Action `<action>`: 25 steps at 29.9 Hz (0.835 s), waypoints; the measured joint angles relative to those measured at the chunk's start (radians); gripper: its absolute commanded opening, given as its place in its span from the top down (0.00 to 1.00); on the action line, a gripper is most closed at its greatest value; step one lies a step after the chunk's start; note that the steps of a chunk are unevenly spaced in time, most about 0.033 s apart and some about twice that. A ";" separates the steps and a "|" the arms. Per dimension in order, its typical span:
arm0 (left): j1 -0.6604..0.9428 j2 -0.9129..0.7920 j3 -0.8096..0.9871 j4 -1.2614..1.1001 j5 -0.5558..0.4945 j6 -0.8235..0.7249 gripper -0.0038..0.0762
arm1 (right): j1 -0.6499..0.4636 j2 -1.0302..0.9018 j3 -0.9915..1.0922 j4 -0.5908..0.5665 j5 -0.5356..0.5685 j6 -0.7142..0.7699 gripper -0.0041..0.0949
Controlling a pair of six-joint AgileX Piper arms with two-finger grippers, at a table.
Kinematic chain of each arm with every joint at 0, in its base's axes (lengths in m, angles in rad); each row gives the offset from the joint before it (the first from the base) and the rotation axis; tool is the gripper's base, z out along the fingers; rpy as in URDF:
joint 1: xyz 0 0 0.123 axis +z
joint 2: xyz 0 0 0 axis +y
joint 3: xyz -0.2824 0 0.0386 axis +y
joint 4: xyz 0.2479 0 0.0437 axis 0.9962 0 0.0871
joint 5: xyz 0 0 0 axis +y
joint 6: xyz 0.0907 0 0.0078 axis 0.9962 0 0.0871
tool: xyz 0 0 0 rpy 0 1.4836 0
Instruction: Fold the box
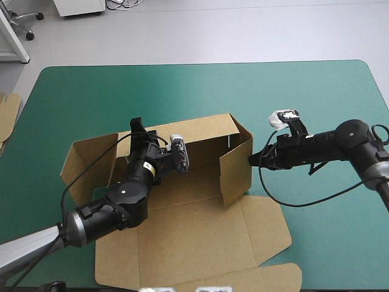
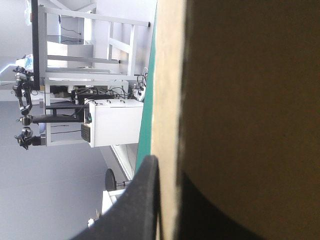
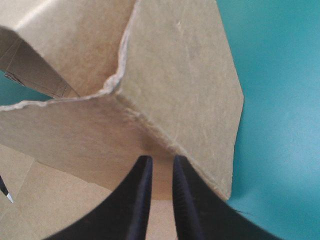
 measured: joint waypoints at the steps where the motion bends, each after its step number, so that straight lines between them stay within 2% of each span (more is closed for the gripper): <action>1: 0.000 0.000 0.000 0.000 0.000 0.000 0.97 | 0.001 0.000 0.000 0.000 0.004 -0.002 0.55; 3: 0.000 0.000 0.000 0.000 0.000 -0.003 0.97 | 0.007 0.000 0.000 0.000 0.007 -0.009 0.44; 6: 0.000 0.000 0.000 0.000 0.000 -0.007 0.97 | 0.022 0.000 0.000 -0.003 0.004 -0.018 0.36; 25: 0.000 0.000 0.000 0.000 0.000 -0.010 0.97 | 0.087 0.000 0.000 -0.003 -0.071 -0.148 0.36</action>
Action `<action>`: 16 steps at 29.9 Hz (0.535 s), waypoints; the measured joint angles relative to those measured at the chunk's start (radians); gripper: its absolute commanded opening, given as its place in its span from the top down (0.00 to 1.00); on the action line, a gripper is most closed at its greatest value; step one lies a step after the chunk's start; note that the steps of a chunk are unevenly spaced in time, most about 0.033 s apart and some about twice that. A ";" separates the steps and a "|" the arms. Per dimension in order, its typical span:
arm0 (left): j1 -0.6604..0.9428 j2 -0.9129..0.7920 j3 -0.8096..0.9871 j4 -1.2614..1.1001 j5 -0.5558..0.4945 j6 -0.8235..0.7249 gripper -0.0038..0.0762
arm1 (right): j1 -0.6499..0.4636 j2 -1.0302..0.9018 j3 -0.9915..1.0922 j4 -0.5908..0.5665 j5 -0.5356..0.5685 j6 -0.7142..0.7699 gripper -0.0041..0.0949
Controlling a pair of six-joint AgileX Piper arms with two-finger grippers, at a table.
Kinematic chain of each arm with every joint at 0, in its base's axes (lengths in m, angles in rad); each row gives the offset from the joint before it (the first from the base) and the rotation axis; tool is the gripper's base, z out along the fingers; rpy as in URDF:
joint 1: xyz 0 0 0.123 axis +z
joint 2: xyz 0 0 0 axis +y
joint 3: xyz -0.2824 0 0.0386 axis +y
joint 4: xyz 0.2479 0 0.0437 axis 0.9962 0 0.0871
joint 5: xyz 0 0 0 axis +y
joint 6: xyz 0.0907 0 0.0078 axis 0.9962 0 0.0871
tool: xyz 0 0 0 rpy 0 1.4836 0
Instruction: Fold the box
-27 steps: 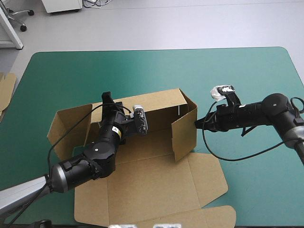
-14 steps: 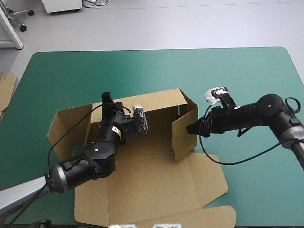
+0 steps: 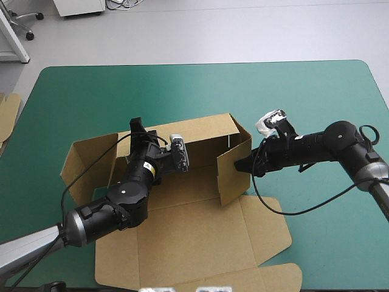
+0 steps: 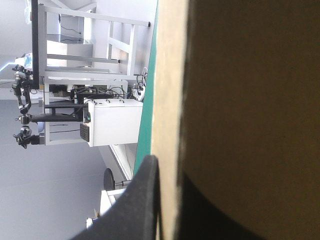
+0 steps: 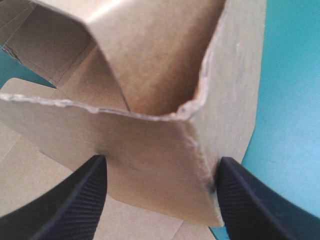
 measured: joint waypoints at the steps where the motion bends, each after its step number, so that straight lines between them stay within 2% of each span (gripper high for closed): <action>1: 0.000 0.000 0.000 0.000 0.000 0.000 0.97 | 0.008 0.000 0.000 0.000 -0.004 -0.002 0.36; 16: 0.000 0.000 0.000 0.000 0.000 -0.005 0.97 | 0.039 0.000 0.000 -0.001 -0.017 -0.012 0.36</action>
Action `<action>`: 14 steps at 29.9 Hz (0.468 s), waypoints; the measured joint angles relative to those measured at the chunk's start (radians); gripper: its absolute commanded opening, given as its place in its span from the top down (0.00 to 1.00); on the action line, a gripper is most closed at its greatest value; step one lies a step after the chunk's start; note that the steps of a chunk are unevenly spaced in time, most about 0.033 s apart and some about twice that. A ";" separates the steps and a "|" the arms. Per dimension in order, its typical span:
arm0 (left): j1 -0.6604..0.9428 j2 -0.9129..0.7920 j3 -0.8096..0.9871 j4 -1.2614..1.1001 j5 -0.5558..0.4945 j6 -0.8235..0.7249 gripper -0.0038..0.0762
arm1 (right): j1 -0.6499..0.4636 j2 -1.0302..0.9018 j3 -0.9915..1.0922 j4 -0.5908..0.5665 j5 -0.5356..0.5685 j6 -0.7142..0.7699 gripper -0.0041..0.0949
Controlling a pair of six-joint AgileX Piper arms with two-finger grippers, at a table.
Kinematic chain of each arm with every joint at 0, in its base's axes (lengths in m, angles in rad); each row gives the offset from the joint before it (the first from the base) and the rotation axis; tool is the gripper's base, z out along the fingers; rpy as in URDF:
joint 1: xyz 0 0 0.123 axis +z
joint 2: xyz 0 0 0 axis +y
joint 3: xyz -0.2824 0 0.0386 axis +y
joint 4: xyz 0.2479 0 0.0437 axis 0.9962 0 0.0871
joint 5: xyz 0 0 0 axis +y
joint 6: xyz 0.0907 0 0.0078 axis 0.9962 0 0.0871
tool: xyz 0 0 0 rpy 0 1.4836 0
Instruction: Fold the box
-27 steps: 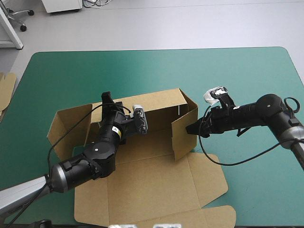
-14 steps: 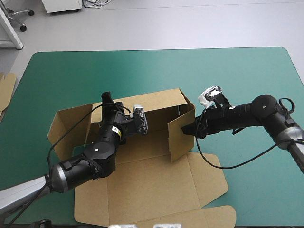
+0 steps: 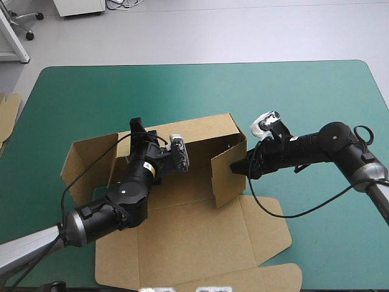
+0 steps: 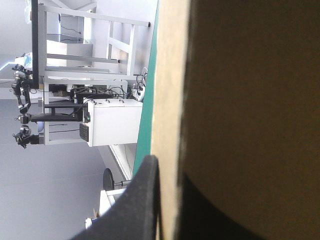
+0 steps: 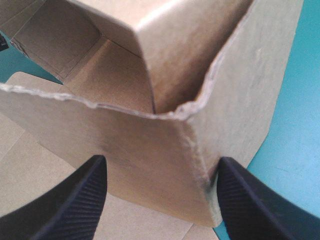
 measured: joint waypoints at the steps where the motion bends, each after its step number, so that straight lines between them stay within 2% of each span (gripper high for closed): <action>1: 0.000 0.000 0.000 0.000 0.000 0.000 0.97 | 0.000 0.000 0.000 0.000 -0.002 -0.003 0.36; 9: 0.000 0.000 0.000 0.000 0.000 -0.001 0.97 | 0.004 0.000 0.000 0.004 -0.041 -0.010 0.36; 14: 0.000 0.000 0.000 0.000 0.000 -0.001 0.97 | 0.078 0.000 0.006 -0.018 -0.133 -0.004 0.36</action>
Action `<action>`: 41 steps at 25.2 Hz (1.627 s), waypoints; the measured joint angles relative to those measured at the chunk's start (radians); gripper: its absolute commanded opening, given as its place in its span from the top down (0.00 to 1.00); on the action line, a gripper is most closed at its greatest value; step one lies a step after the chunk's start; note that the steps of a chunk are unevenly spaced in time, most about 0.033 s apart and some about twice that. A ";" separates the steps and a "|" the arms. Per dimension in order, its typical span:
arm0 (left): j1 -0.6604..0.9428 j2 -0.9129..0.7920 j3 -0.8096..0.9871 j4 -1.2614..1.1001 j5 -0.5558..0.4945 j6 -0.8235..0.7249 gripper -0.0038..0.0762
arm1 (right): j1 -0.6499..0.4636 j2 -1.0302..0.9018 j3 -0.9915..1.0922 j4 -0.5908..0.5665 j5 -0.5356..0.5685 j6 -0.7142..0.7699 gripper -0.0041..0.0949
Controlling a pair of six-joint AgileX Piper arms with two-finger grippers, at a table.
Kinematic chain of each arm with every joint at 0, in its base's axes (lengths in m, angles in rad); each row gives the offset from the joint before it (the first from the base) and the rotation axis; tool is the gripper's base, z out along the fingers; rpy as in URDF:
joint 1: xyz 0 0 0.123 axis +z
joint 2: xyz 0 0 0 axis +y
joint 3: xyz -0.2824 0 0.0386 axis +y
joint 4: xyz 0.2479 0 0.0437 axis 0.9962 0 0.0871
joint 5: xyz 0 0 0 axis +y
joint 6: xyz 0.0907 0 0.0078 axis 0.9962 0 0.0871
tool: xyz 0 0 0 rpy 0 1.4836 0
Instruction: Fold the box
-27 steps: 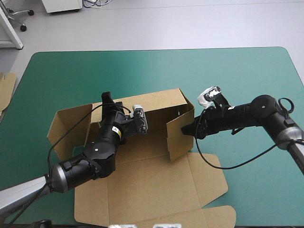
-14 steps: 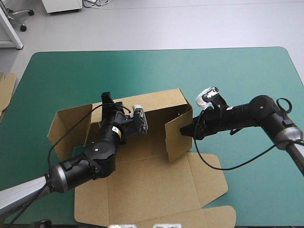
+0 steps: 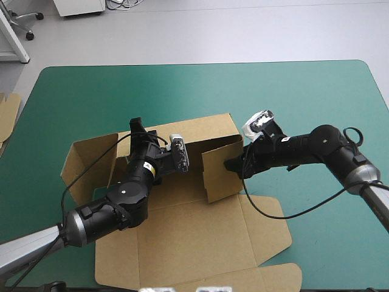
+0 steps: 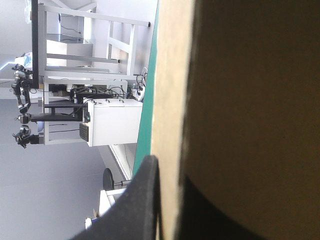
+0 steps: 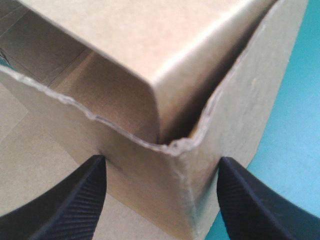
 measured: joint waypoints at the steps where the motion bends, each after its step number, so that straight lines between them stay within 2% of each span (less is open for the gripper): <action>1: 0.000 0.000 0.000 0.000 0.000 -0.001 0.97 | 0.027 0.000 0.007 -0.004 -0.036 0.001 0.36; 5: 0.000 0.000 0.000 0.000 0.012 -0.002 0.97 | 0.082 -0.002 0.029 -0.014 -0.136 0.017 0.36; 13: 0.000 0.000 0.000 -0.001 0.016 -0.018 0.97 | 0.108 -0.009 0.076 -0.005 -0.231 0.060 0.41; 20: 0.001 0.005 0.004 0.030 0.043 -0.048 0.97 | 0.208 -0.008 0.104 -0.031 -0.424 0.061 0.41; 22: 0.001 0.014 0.006 0.045 0.058 -0.069 0.97 | 0.229 -0.008 0.104 -0.058 -0.475 0.075 0.44; 27: 0.003 0.039 0.006 0.075 0.064 -0.103 0.97 | 0.238 -0.003 0.105 -0.095 -0.528 0.090 0.45; 41: 0.003 0.057 0.006 0.110 0.052 -0.149 0.97 | 0.242 0.006 0.112 -0.079 -0.667 0.120 0.46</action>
